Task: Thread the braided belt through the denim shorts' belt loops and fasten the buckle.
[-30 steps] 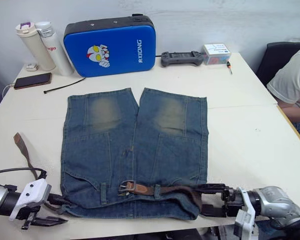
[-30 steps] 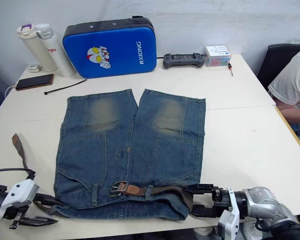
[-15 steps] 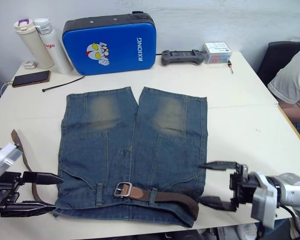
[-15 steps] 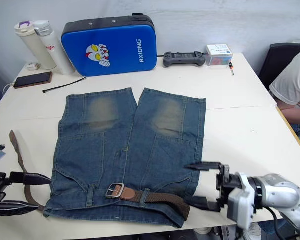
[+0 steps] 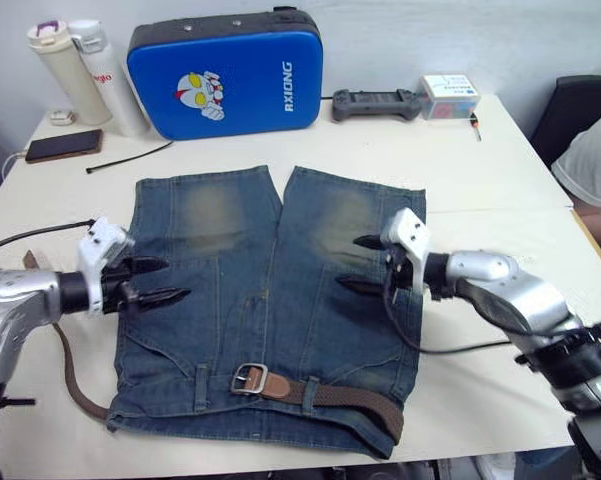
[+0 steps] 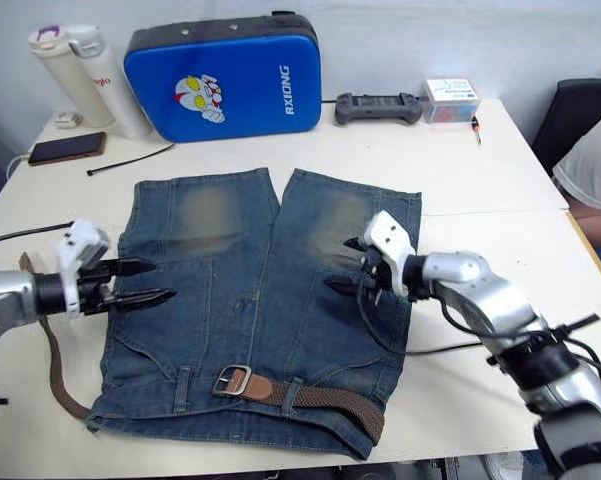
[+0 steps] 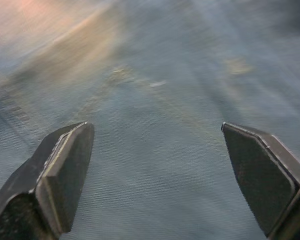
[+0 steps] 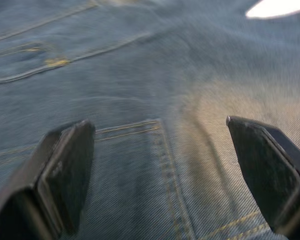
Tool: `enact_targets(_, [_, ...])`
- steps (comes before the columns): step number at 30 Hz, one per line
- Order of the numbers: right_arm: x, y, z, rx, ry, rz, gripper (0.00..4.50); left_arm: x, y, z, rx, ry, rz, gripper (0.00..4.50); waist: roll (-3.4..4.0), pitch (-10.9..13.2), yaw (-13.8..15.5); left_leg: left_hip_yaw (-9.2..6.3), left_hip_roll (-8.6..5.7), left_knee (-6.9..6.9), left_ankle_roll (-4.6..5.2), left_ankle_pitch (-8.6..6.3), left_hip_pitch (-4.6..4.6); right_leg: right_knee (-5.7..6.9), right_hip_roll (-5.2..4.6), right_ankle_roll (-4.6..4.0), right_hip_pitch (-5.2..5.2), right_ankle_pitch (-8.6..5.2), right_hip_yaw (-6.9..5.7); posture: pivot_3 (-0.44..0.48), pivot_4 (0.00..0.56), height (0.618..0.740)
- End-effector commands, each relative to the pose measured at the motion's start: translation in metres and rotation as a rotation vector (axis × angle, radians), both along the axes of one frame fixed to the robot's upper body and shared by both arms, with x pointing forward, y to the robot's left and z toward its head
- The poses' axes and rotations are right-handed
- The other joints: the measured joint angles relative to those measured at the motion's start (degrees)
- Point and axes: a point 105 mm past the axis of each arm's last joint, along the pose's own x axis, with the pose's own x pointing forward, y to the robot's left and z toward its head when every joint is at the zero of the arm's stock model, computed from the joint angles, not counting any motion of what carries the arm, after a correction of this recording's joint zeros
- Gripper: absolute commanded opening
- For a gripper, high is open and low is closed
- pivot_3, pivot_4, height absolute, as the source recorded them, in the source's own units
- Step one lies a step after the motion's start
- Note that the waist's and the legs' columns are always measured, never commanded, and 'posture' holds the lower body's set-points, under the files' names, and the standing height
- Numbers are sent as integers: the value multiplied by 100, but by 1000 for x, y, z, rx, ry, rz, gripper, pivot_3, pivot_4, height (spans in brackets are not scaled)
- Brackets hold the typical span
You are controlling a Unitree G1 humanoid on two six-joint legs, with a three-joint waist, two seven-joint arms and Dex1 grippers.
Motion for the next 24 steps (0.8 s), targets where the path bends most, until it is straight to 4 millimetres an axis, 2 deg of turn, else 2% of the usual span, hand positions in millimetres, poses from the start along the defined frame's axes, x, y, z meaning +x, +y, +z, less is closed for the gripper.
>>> enact_targets(1, [8,-5,-21,-118,165,-82,4500,18,6,-27,221,31,48,4485,0,0,-6,4,-1,1,3,0,-4,-4,0,3,-2,1,3,0,150,740])
enact_targets(4, [-5,-8,-42,-206,237,-69,4500,17,-1,-42,272,67,6,4485,-1,0,0,5,-1,-1,8,-2,-9,-18,0,7,-2,4,3,0,150,740])
enact_targets(8, [-16,-11,-61,-269,277,-69,4500,18,-12,-59,294,97,-22,4485,12,-9,9,2,-1,-1,8,-2,-13,-22,-1,8,-4,4,3,0,150,740])
enact_targets(12, [-19,-14,-74,-313,271,-82,3332,8,-25,-68,325,109,-86,3330,17,-35,31,1,-1,-2,8,-1,2,-34,-2,7,11,4,3,0,150,740])
enact_targets(13, [-19,-12,-71,-292,274,-83,2978,6,-28,-68,305,116,-96,2975,20,-42,36,1,-1,-8,16,-5,33,-39,-3,7,39,4,6,0,150,740])
enact_targets(14, [-19,-10,-69,-278,275,-84,2306,5,-31,-68,290,122,-105,2369,29,-49,39,0,-1,-9,41,-20,42,-41,-4,7,50,4,5,0,150,740])
enact_targets(16, [-20,-8,-64,-255,270,-79,1969,3,-37,-65,250,130,-115,2033,42,-68,39,-3,-1,-11,52,-27,70,-49,-5,7,86,4,5,0,150,740])
enact_targets(18, [-22,-6,-56,-241,240,-53,1243,1,-45,-59,200,130,-127,1306,58,-95,36,-6,-2,-32,65,-42,152,-79,-8,3,169,1,7,0,150,740])
enact_targets(19, [-22,-5,-51,-238,217,-37,735,0,-48,-54,171,128,-131,798,60,-97,38,-11,-2,-34,65,-43,155,-84,-8,3,175,1,7,0,150,740])
enact_targets(21, [-20,-5,-43,-237,172,-13,4,0,-54,-47,127,120,-131,42,60,-96,39,-14,-2,-33,65,-43,150,-87,-9,3,176,1,7,0,150,740])
enact_targets(24, [-8,-9,-28,-256,93,-18,4,4,-63,-34,45,99,-111,42,59,-92,38,-14,-4,-33,66,-43,139,-87,-9,4,164,1,7,0,150,740])
